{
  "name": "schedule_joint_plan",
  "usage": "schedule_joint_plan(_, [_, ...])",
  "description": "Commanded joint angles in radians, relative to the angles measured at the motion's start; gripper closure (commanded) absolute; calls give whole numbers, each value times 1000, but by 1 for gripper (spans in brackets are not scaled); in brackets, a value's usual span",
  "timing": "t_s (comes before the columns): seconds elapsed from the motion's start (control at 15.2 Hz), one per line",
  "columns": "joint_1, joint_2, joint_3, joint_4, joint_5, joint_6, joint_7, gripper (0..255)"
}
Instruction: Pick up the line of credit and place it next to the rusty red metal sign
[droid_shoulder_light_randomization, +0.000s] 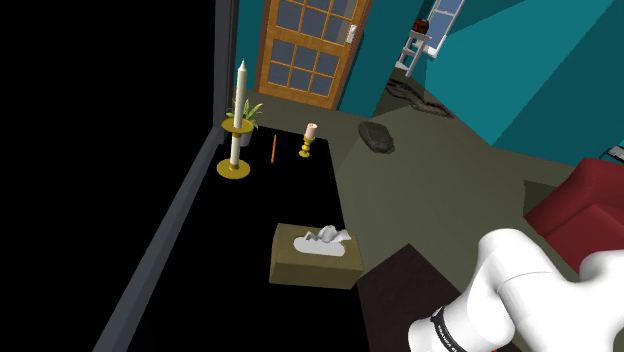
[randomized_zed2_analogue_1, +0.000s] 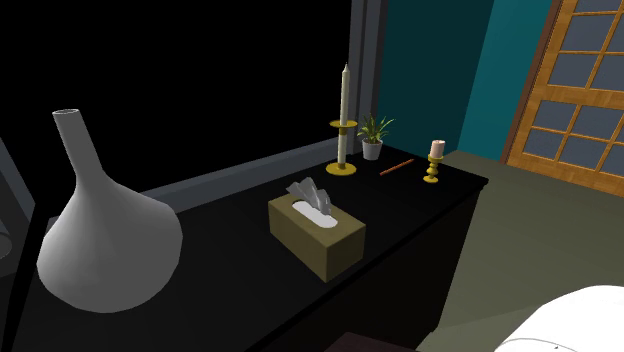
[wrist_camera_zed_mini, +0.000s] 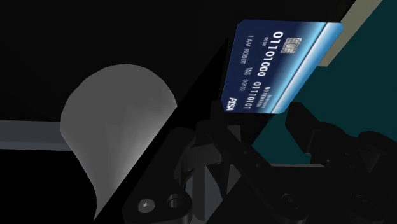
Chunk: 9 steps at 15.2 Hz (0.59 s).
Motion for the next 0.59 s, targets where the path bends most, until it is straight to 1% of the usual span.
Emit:
schedule_joint_plan(0.0, [0,5,20,-17,12,25,2,255])
schedule_joint_plan(0.53, [-8,32,111,-78,63,128,16,255])
